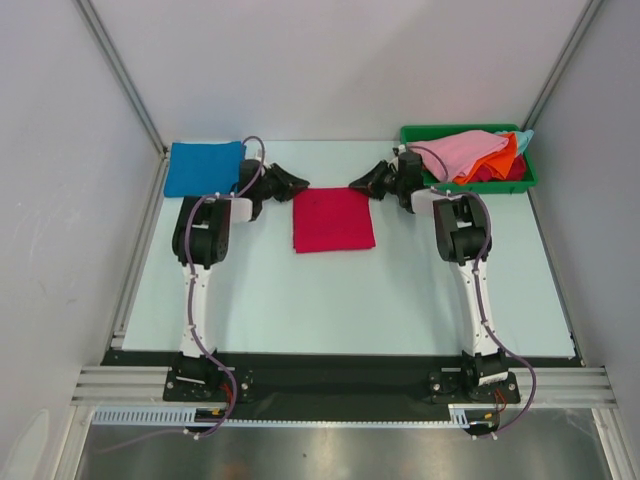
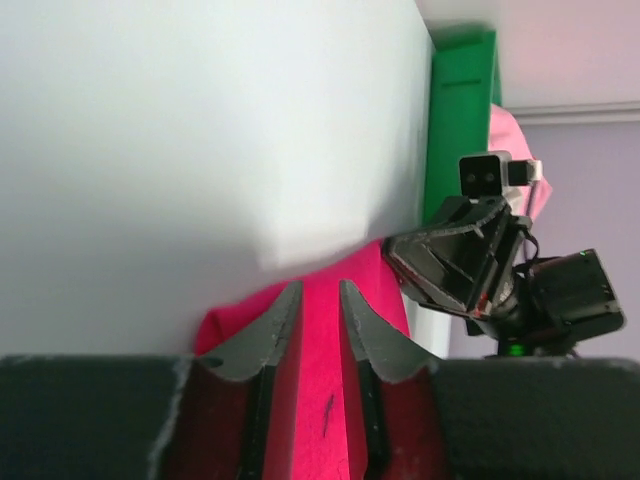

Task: Fold and stack the t-shirts
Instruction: Fold the tshirt, then neatly place the folded tshirt to the corner

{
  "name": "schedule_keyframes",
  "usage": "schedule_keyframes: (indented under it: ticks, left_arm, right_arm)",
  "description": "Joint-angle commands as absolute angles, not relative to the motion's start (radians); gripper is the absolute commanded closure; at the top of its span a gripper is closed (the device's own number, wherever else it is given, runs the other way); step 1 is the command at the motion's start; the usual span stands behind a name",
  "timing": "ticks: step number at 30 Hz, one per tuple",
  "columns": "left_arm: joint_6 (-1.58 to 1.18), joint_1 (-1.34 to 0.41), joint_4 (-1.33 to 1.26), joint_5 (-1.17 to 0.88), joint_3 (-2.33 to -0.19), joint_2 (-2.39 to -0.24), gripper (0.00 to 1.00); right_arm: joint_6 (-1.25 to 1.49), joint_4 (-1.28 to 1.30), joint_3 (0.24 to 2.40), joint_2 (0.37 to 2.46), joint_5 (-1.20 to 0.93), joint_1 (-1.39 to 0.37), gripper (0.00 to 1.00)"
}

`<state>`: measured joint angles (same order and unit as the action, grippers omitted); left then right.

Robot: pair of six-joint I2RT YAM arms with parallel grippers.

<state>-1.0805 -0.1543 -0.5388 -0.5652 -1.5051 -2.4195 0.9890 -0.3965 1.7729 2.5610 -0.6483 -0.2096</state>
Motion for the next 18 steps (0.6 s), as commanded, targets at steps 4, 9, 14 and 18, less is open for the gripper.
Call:
schedule_keyframes:
  ticks: [4, 9, 14, 18]
  left_arm:
    - [-0.873, -0.124, -0.232, -0.494, -1.71, -2.318, 0.72]
    - [-0.841, -0.135, -0.152, -0.497, -1.723, -2.208, 0.71]
    - [-0.987, -0.179, -0.374, -0.528, -1.455, -2.073, 0.72]
    - [-1.095, -0.236, -0.557, -0.534, -1.301, -2.052, 0.73]
  right_arm:
    - [0.798, -0.036, 2.029, 2.588, -0.575, -0.19, 0.84]
    - [0.701, 0.181, 2.164, 2.513, -0.535, -0.195, 0.79]
    - [0.756, 0.099, 1.975, 2.338, -0.575, -0.196, 0.79]
    - [0.945, -0.335, 1.574, 2.2, -0.635, -0.218, 0.79]
